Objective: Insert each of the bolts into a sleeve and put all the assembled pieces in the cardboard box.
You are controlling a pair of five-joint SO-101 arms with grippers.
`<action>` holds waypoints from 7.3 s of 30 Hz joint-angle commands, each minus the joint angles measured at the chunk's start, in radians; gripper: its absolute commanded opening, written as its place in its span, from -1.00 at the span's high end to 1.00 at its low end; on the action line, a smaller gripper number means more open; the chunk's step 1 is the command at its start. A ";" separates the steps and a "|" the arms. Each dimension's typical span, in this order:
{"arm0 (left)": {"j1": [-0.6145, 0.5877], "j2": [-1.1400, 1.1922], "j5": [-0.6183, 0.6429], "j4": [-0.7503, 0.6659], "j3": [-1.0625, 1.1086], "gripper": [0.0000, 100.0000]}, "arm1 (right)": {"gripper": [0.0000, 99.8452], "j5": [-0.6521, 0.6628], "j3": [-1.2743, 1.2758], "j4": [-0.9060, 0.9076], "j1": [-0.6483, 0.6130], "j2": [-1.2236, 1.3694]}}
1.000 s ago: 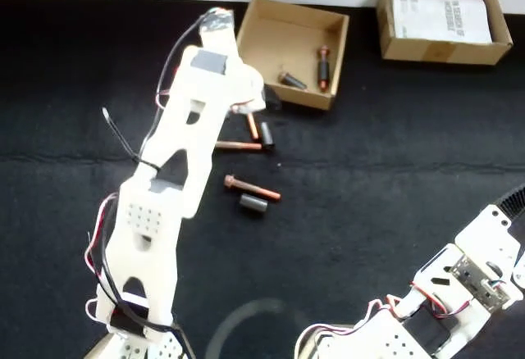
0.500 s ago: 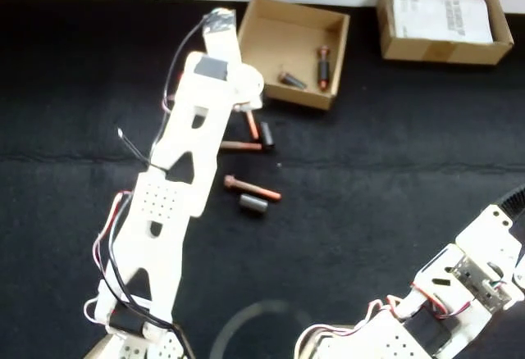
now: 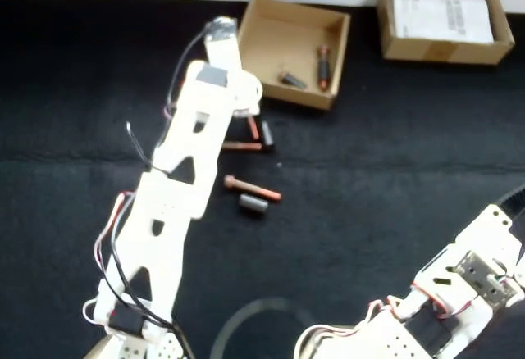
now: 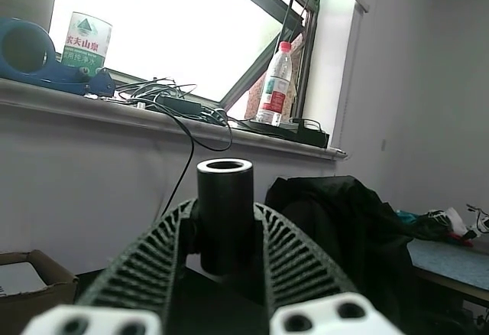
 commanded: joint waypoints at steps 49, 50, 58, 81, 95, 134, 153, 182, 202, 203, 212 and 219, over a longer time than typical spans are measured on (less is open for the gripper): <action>0.025 -0.947 -0.064 0.468 -0.401 0.98 | 0.99 -0.324 0.150 0.306 -0.898 -0.013; 0.025 -0.983 -0.091 0.468 -0.401 0.98 | 0.99 -0.324 0.150 0.323 -0.908 -0.013; 0.027 -1.231 -0.250 0.471 -0.395 0.98 | 0.99 -0.324 0.150 0.392 -0.992 -0.013; 0.031 -2.008 -0.390 0.408 0.639 0.98 | 0.99 -0.226 0.150 0.392 -1.070 -0.013; 0.064 -2.212 -0.388 -0.347 1.472 0.98 | 0.99 -0.226 0.150 0.392 -1.070 -0.013; 0.343 -1.859 0.101 -1.103 1.773 0.98 | 0.99 -0.232 0.150 0.392 -1.070 -0.013; 0.463 -1.902 -0.161 -1.442 1.929 0.98 | 0.99 -0.232 0.150 0.392 -1.070 -0.012; 0.466 -1.888 -0.020 -1.430 1.994 0.98 | 0.99 -0.232 0.150 0.392 -1.070 -0.012; 0.493 -1.816 -0.018 -1.430 2.061 0.98 | 0.99 -0.229 0.150 0.392 -1.067 -0.012; 0.493 -1.822 -0.018 -1.430 2.080 0.98 | 0.99 -0.229 0.150 0.392 -1.066 -0.012; 0.602 -2.048 -0.021 -1.209 2.196 0.98 | 0.99 -0.227 0.150 0.392 -1.066 -0.012; 0.565 -2.074 -0.025 -1.131 2.201 0.96 | 0.99 -0.227 0.150 0.392 -1.066 -0.012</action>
